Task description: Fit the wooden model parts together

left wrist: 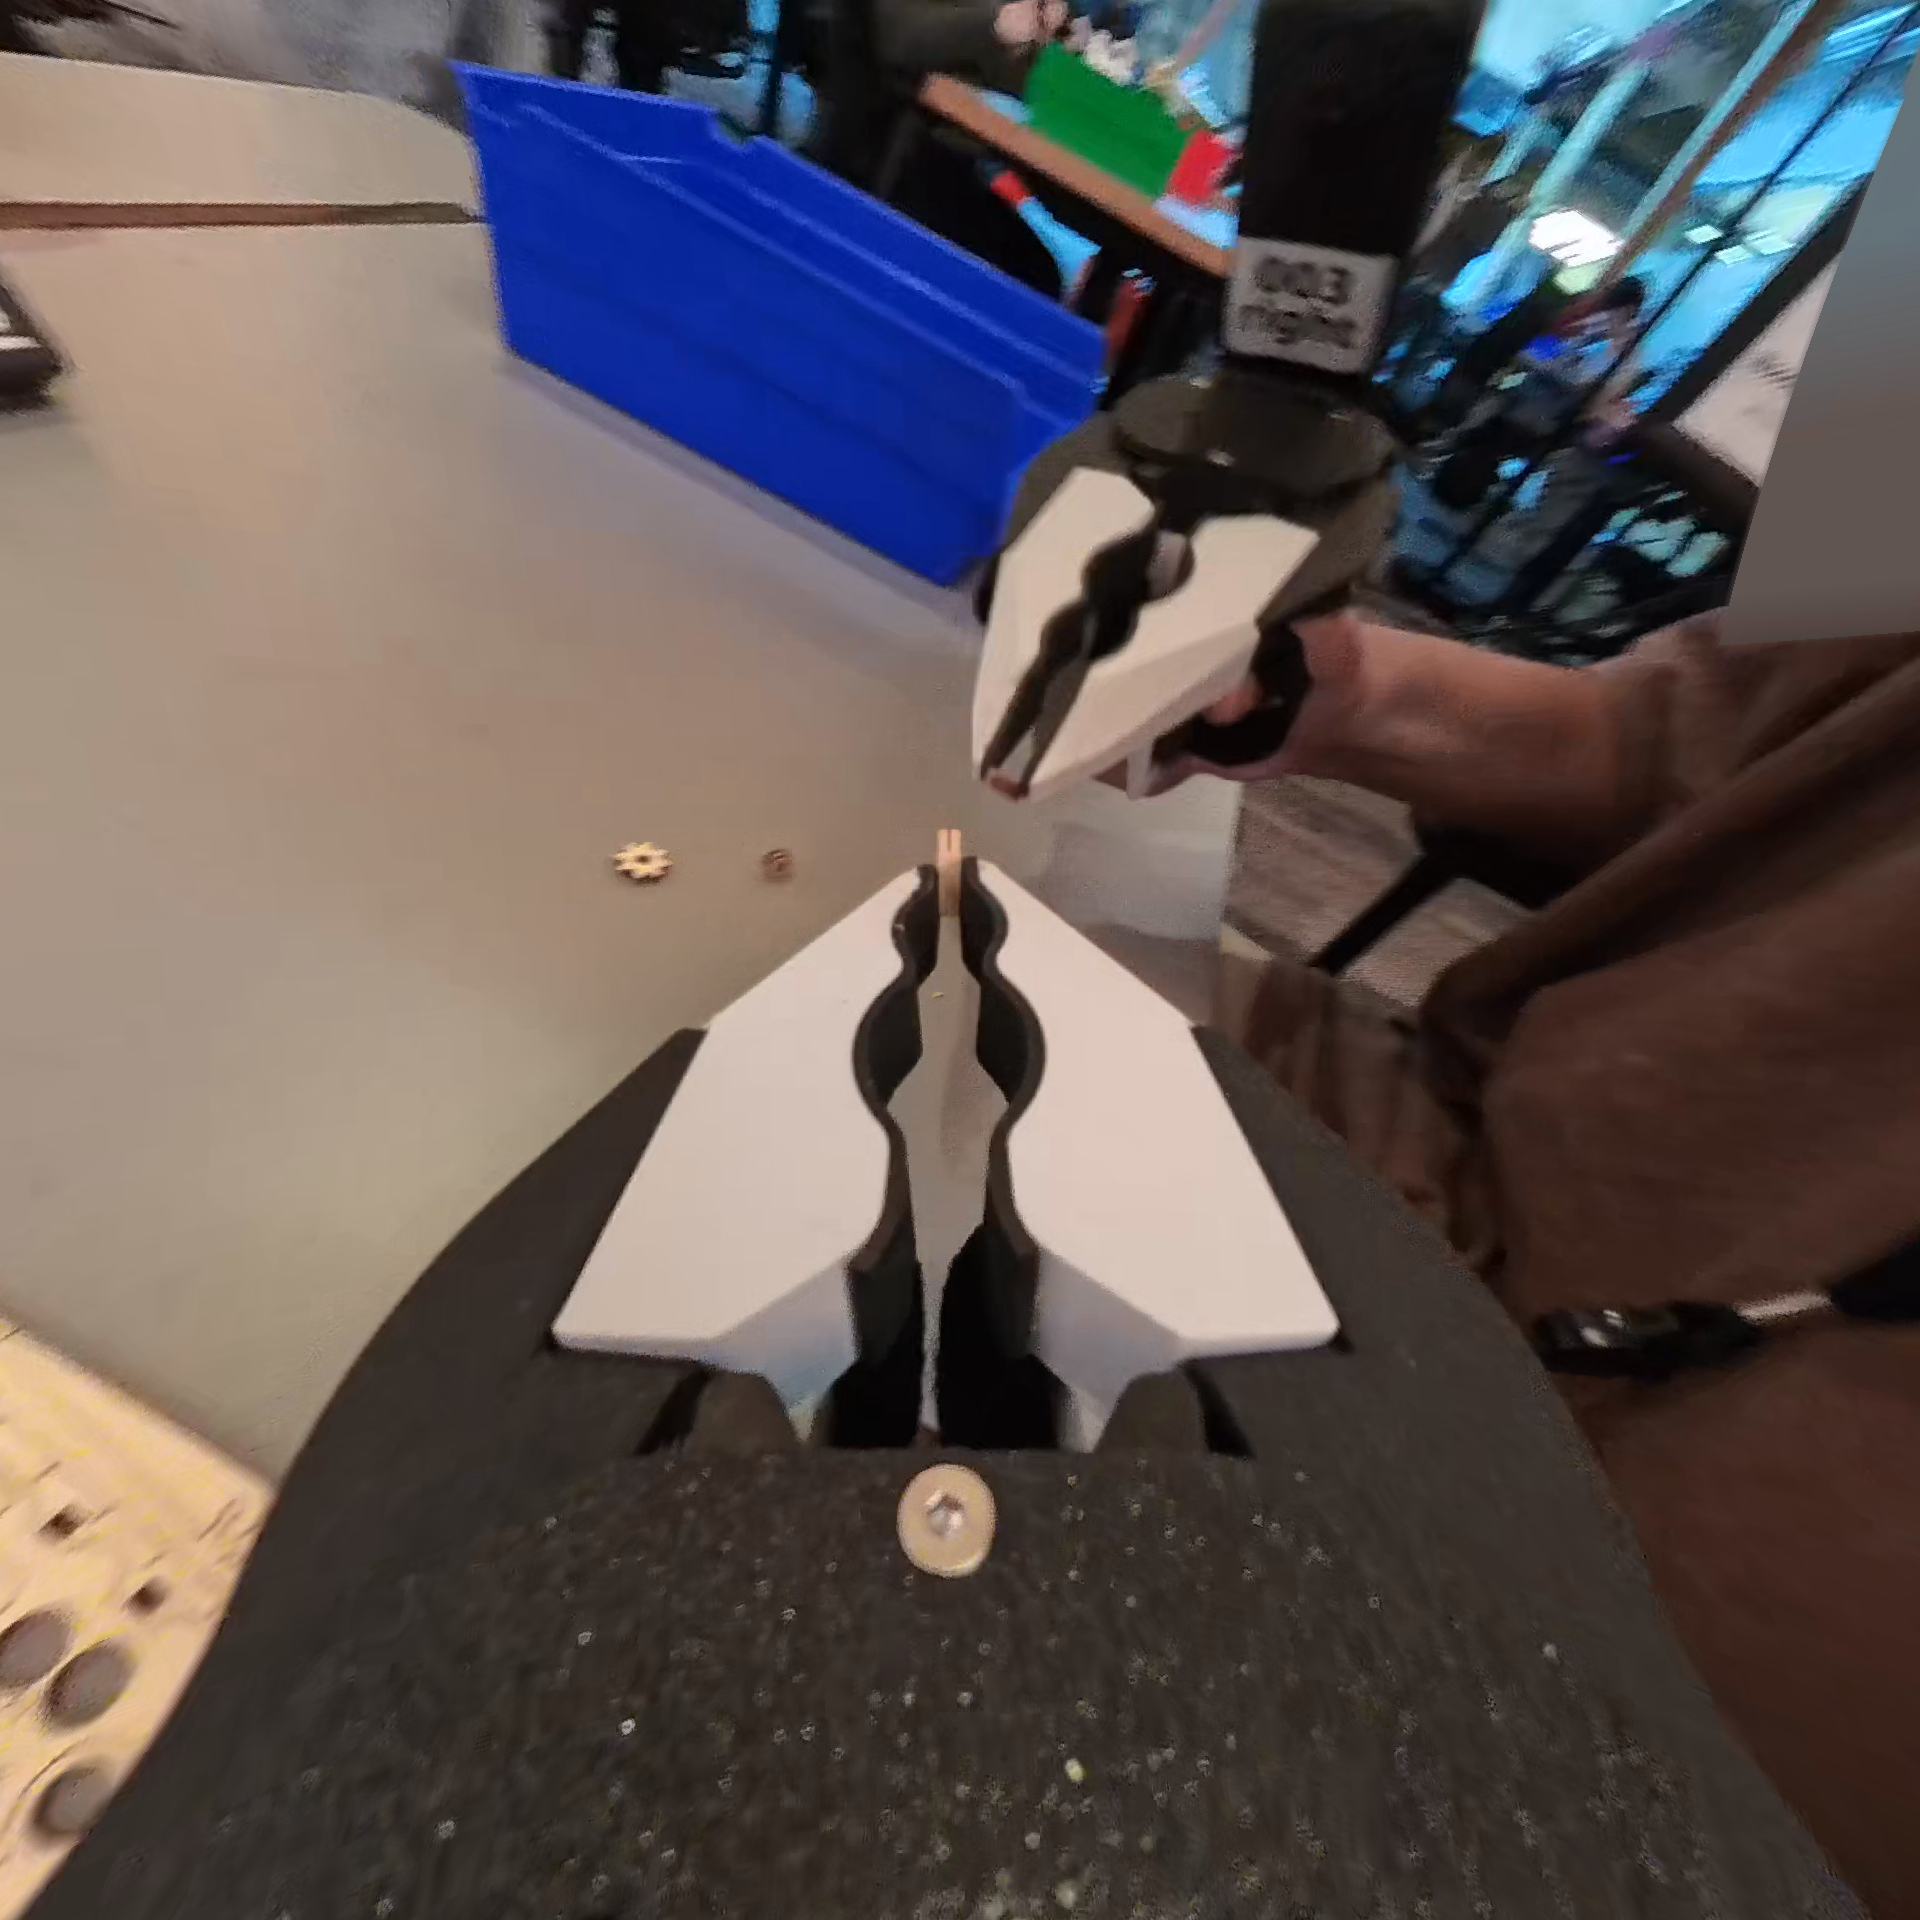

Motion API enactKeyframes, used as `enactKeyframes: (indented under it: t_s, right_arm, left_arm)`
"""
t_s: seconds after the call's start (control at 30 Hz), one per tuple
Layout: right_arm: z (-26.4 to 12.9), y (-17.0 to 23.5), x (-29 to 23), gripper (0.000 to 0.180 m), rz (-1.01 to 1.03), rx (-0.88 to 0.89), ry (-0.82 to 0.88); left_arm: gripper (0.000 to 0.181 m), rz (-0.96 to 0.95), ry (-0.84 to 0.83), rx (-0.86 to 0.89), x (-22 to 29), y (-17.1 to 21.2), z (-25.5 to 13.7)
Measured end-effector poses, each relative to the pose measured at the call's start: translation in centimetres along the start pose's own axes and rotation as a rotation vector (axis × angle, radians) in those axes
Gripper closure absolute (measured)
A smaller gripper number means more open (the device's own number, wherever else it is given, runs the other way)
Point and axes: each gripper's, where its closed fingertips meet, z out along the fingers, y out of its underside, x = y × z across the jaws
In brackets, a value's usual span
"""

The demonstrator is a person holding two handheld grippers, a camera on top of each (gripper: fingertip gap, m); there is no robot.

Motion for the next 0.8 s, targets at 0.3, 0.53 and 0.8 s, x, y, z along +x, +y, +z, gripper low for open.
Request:
enactKeyframes:
  t_s: [0.3,0.53,0.8]
  right_arm:
    - [0.7,0.1,-3.5,0.172,-0.057,-0.029,-0.165]
    - [0.8,-0.3,-3.9,0.173,-0.071,-0.012,-0.172]
    - [1.0,-0.5,-4.1,0.173,-0.077,-0.010,-0.186]
  left_arm:
    - [0.180,0.033,0.178,-0.043,4.0,0.7,0.3]
    - [0.179,0.001,0.227,-0.038,4.6,0.4,0.0]
    - [0.179,-0.008,0.267,-0.039,5.1,0.5,-0.1]
